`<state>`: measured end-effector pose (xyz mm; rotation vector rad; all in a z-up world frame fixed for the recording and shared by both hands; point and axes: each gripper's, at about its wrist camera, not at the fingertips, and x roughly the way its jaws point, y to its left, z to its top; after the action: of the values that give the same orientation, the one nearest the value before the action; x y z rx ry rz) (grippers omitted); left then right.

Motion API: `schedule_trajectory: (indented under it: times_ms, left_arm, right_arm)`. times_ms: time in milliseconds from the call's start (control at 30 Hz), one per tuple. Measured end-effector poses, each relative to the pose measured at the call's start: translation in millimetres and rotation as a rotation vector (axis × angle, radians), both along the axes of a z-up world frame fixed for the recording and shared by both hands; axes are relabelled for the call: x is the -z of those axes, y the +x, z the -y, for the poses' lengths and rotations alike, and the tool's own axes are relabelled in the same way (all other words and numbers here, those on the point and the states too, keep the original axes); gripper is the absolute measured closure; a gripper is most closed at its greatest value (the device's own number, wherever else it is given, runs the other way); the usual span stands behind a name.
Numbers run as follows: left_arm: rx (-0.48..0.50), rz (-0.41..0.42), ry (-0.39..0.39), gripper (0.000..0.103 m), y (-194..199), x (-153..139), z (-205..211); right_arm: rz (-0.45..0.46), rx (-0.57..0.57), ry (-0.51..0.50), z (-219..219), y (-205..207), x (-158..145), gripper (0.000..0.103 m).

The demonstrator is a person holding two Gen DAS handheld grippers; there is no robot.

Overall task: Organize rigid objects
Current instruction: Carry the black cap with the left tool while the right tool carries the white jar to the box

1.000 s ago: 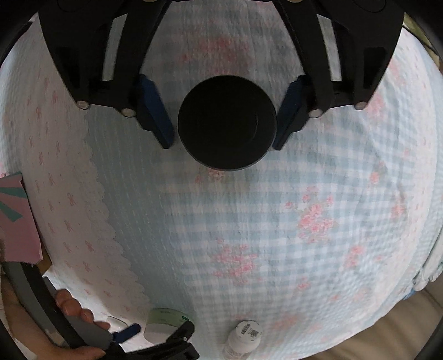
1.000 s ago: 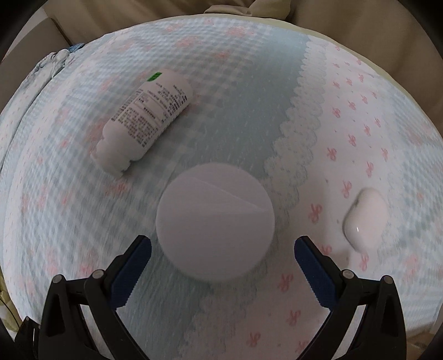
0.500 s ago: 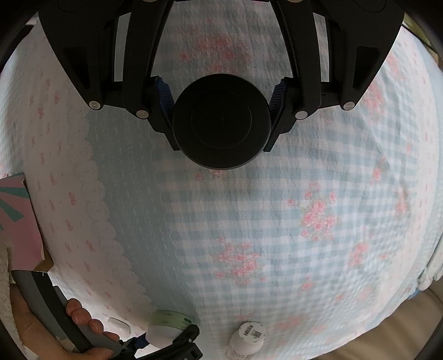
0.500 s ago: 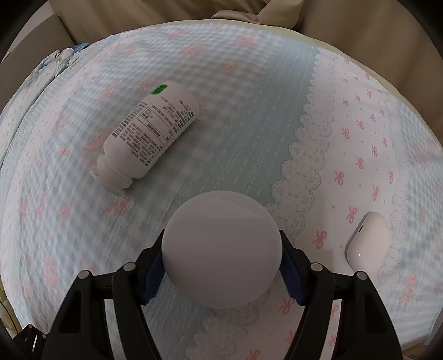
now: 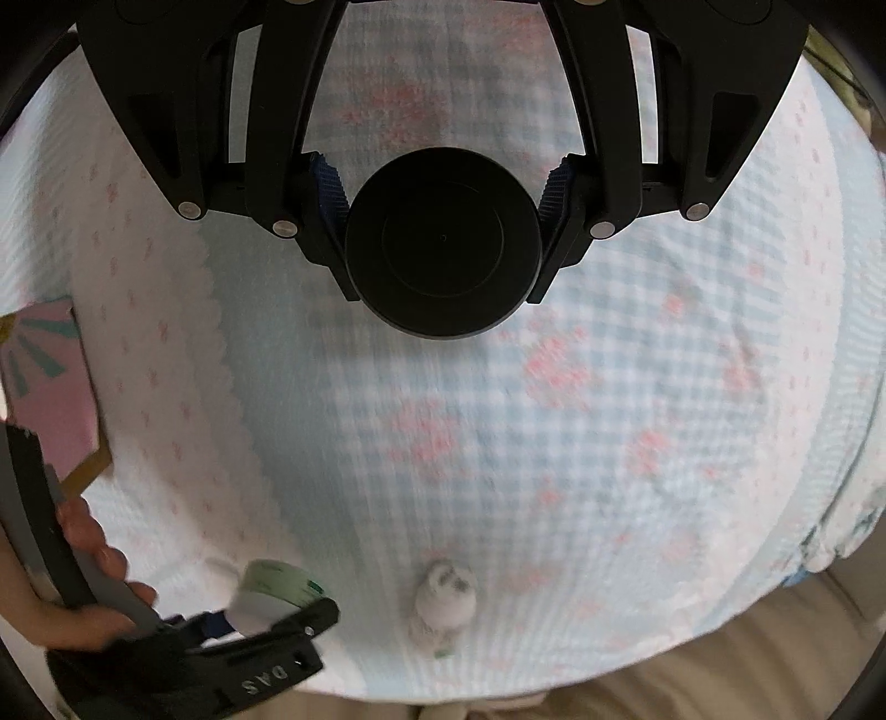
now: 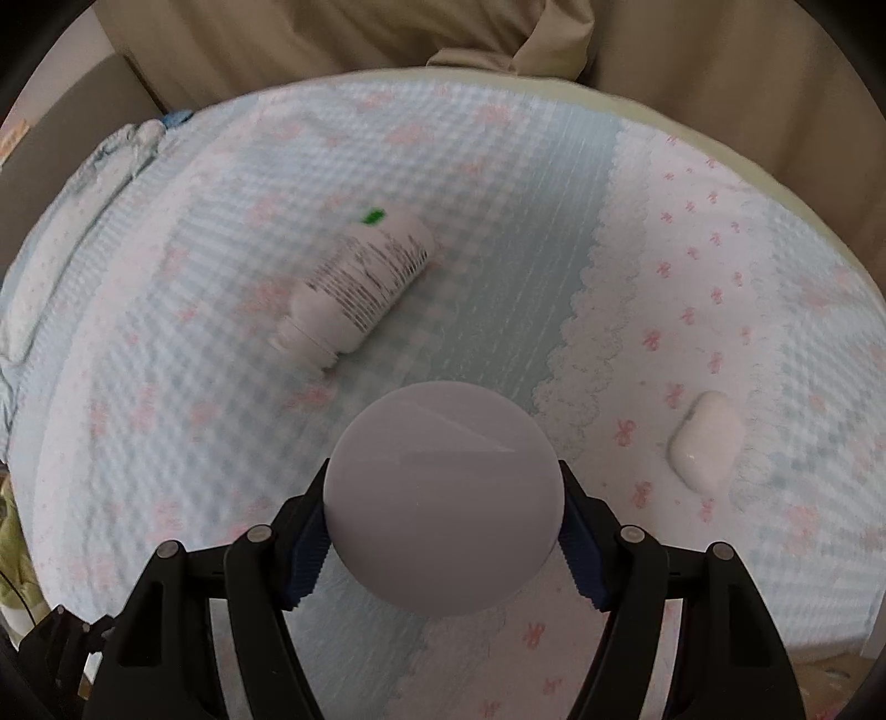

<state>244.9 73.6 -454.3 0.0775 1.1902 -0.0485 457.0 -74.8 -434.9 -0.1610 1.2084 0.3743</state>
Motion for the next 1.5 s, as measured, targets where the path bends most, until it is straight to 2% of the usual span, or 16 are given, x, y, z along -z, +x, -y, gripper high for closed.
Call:
schedule_trajectory:
  times_ms: [167,400,633,767,967,1167,1300,1500]
  left_arm:
    - [0.015,0.061,0.008,0.050,-0.7,-46.9,5.2]
    - [0.099,0.116,-0.013,0.050,-7.7,-114.4,31.9]
    - [0.163,0.176,-0.046,0.050,-12.9,-179.6,92.9]
    - [0.212,0.201,-0.064,0.050,-13.4,-198.6,140.4]
    - [0.267,0.202,-0.120,0.050,-17.4,-210.5,216.1]
    - [0.324,0.175,-0.163,0.050,-19.5,-205.3,289.8]
    - [0.361,0.148,-0.172,0.050,-11.5,-192.8,330.2]
    - [0.401,0.083,-0.176,0.050,9.0,-157.8,384.6]
  right_arm:
    - [0.047,0.027,0.024,8.3,-15.2,-52.3,0.035]
    - [0.077,0.087,0.064,42.2,-53.5,-130.9,0.035]
    - [0.111,0.174,0.102,106.5,-107.2,-191.8,0.035]
    - [0.133,0.213,0.100,156.5,-132.3,-214.0,0.035]
    - [0.138,0.283,0.069,236.6,-164.4,-227.1,0.035]
    - [0.113,0.360,0.031,317.3,-189.3,-221.2,0.035]
    - [0.082,0.399,0.016,361.8,-193.2,-209.2,0.035]
    - [0.017,0.443,0.005,413.1,-183.6,-177.6,0.035]
